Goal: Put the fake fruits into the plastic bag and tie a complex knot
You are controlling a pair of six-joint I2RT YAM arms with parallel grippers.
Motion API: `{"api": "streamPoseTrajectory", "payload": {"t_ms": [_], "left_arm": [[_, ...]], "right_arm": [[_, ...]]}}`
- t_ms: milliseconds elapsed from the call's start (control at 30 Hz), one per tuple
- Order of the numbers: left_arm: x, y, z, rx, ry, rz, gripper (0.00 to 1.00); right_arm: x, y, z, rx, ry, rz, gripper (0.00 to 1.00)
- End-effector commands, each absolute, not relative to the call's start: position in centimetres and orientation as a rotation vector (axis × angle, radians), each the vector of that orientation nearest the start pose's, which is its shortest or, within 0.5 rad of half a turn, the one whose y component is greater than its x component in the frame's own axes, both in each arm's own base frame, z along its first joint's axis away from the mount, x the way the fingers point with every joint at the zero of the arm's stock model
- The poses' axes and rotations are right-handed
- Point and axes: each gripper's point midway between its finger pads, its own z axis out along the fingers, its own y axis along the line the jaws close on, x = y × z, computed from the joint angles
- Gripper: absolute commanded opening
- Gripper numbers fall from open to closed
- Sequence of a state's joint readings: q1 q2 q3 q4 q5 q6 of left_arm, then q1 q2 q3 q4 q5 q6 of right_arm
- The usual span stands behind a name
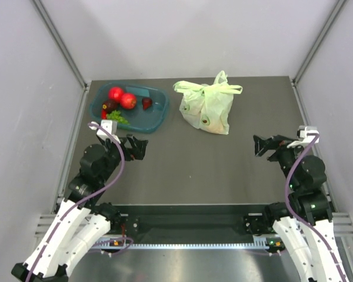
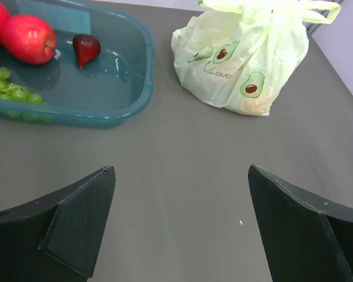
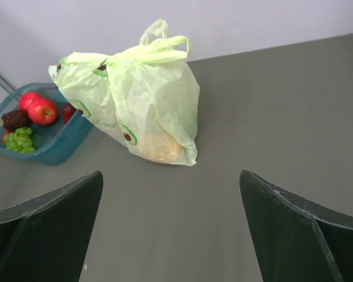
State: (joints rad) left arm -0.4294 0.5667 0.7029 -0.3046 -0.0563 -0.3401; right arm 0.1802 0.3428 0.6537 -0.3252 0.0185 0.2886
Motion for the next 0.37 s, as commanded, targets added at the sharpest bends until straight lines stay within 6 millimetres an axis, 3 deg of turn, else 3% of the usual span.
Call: {"api": "streamPoseTrajectory", "payload": {"t_ms": [0, 333], "left_arm": [[24.47, -11.19, 27.55, -0.015, 1.718, -0.527, 0.99], [24.41, -11.21, 26.99, -0.031, 1.736, -0.535, 0.99]], "right_arm": [[22.56, 4.28, 28.37, 0.126, 1.598, 0.318, 1.00], [22.56, 4.61, 27.86, 0.112, 1.612, 0.331, 1.00]]}}
